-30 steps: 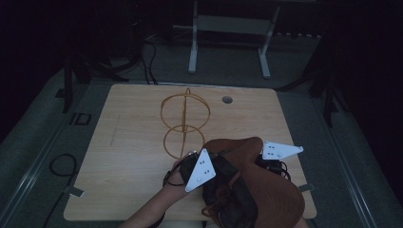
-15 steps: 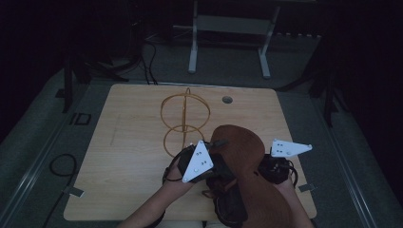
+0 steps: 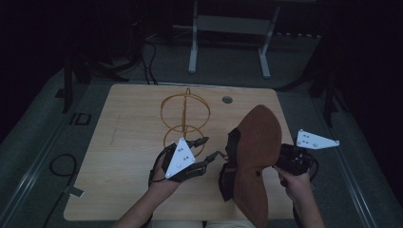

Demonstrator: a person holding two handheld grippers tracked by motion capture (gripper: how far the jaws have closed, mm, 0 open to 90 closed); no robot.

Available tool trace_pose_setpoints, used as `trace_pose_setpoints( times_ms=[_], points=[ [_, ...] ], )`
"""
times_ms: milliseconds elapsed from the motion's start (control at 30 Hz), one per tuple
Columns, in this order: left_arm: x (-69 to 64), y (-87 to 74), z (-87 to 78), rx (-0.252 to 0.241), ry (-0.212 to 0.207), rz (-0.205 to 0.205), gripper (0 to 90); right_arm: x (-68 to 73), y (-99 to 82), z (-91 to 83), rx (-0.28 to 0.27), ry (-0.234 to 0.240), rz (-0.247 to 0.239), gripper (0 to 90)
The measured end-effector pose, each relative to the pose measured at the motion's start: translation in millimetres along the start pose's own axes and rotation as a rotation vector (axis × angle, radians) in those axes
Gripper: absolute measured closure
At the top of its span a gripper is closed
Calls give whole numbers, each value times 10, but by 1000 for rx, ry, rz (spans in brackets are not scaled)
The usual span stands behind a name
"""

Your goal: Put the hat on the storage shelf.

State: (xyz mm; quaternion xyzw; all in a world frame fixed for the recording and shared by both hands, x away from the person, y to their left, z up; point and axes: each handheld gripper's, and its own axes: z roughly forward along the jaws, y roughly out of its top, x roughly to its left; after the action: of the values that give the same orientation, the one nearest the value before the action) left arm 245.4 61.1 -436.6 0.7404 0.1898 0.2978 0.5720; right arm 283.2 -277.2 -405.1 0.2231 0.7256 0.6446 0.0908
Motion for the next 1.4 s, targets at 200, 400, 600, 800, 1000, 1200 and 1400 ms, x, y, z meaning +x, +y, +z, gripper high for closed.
trace_pose_setpoints(
  times_ms=[200, 400, 600, 800, 1000, 1200, 1400],
  points=[
    [90, -227, -155, 46, 24, -47, 446, -186, 119, -59, -31, -84, 7, 879],
    [234, -468, -356, 93, 67, -112, 343, -351, 261, -31, -50, -126, 19, 879],
    [392, -751, -492, 181, 121, -190, 109, -452, 459, 113, -71, -143, 17, 878],
    [477, -1129, -676, 226, 212, -253, 26, -541, 623, 290, -78, -164, 5, 878],
    [514, -1455, -922, 241, 315, -296, 26, -632, 909, 588, -80, -171, -21, 877],
    [551, -1652, -1105, 262, 382, -343, 26, -621, 1177, 889, -86, -154, -37, 877],
    [558, -1730, -1278, 258, 434, -346, 27, -578, 1258, 1322, -28, -100, -29, 875]
  ],
)
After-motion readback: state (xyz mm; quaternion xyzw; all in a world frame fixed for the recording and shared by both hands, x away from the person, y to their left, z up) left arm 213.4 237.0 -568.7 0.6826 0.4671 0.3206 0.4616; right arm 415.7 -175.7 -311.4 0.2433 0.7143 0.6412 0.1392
